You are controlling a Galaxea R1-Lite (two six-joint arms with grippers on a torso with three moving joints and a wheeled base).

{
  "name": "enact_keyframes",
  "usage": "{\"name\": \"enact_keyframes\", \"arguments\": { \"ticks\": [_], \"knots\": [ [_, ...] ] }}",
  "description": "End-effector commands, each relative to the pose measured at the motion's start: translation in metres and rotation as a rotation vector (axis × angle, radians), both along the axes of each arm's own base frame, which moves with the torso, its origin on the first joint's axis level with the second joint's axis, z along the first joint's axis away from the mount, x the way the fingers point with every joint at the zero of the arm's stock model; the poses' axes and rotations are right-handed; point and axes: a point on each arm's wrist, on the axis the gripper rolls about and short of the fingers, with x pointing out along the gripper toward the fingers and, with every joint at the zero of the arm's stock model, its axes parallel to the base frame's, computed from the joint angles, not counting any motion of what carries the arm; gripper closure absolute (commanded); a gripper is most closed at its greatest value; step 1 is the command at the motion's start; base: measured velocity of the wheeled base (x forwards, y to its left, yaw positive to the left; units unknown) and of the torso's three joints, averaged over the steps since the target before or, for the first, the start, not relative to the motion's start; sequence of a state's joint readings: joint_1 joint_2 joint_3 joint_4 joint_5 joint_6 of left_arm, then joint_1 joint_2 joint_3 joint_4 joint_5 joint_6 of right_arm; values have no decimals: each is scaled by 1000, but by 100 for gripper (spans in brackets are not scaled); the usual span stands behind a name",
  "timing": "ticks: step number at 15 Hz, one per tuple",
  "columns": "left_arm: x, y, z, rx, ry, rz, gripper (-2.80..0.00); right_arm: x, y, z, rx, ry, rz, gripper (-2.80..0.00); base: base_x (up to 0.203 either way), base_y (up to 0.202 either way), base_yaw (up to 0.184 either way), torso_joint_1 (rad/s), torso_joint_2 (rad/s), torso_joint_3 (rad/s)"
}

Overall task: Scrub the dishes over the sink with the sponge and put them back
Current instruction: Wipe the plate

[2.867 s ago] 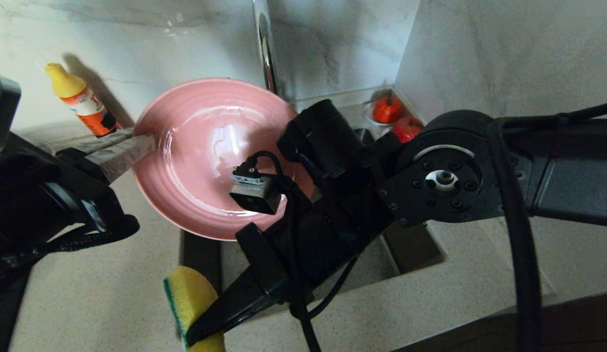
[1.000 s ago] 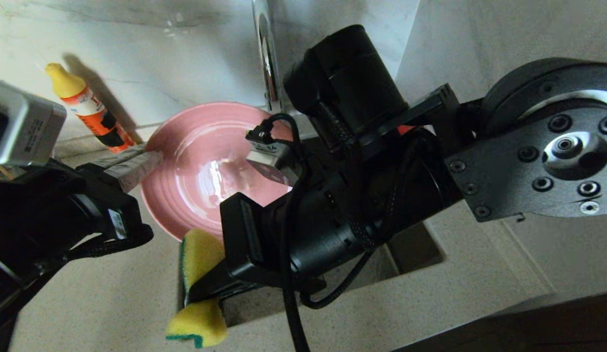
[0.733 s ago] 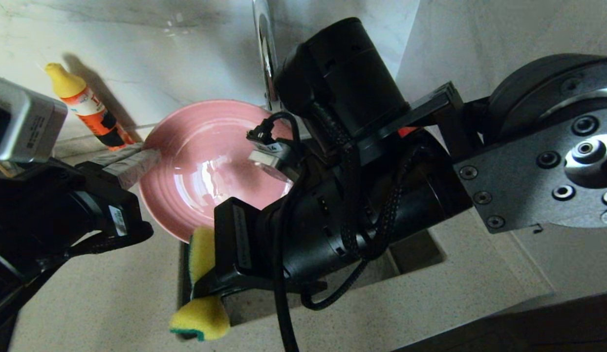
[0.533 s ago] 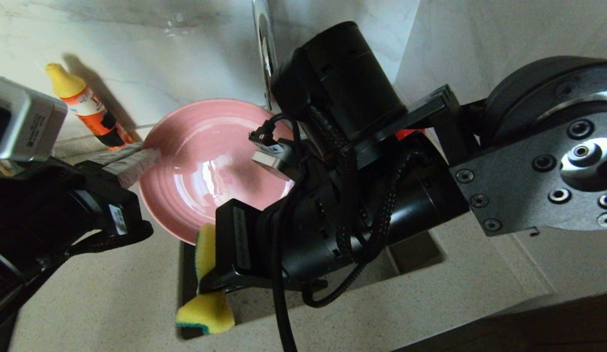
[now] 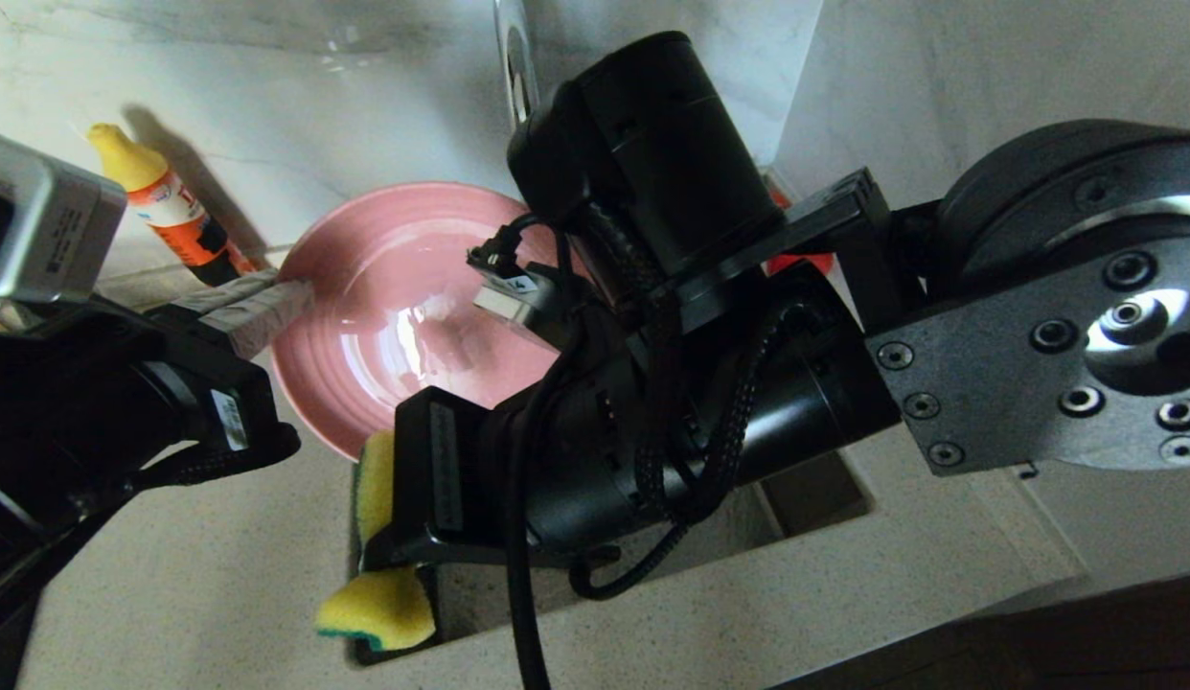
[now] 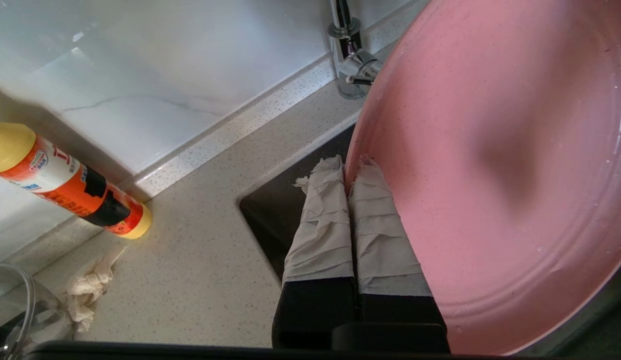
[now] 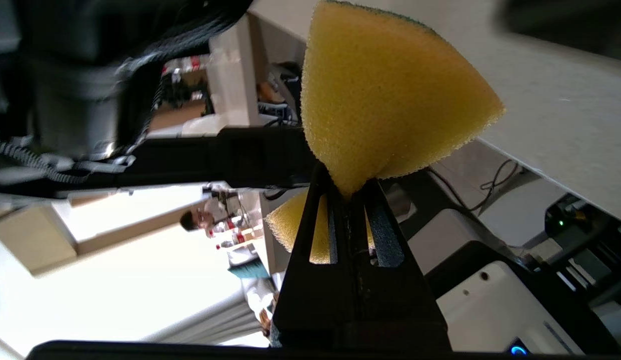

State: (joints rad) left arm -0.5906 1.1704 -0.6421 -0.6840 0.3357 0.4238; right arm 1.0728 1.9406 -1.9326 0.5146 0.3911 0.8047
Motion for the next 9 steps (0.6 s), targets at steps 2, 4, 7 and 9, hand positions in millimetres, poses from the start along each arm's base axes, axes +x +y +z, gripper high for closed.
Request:
{"name": "enact_keyframes", "arguments": {
  "ticks": [2, 4, 7, 9],
  "knots": [
    [0, 0, 0, 1, -3, 2, 0, -1, 8, -3, 16, -3, 17, 0, 0, 0, 0, 0, 0, 0],
    [-1, 1, 0, -1, -5, 2, 0, 0, 11, -6, 19, 2, 25, 0, 0, 0, 0, 0, 0, 0],
    [-2, 1, 1, -2, -7, 1, 0, 3, 18, -14, 18, 13, 41, 0, 0, 0, 0, 0, 0, 0],
    [-3, 2, 2, -4, -12, 1, 0, 6, 21, -17, 19, 12, 39, 0, 0, 0, 0, 0, 0, 0]
  ]
}}
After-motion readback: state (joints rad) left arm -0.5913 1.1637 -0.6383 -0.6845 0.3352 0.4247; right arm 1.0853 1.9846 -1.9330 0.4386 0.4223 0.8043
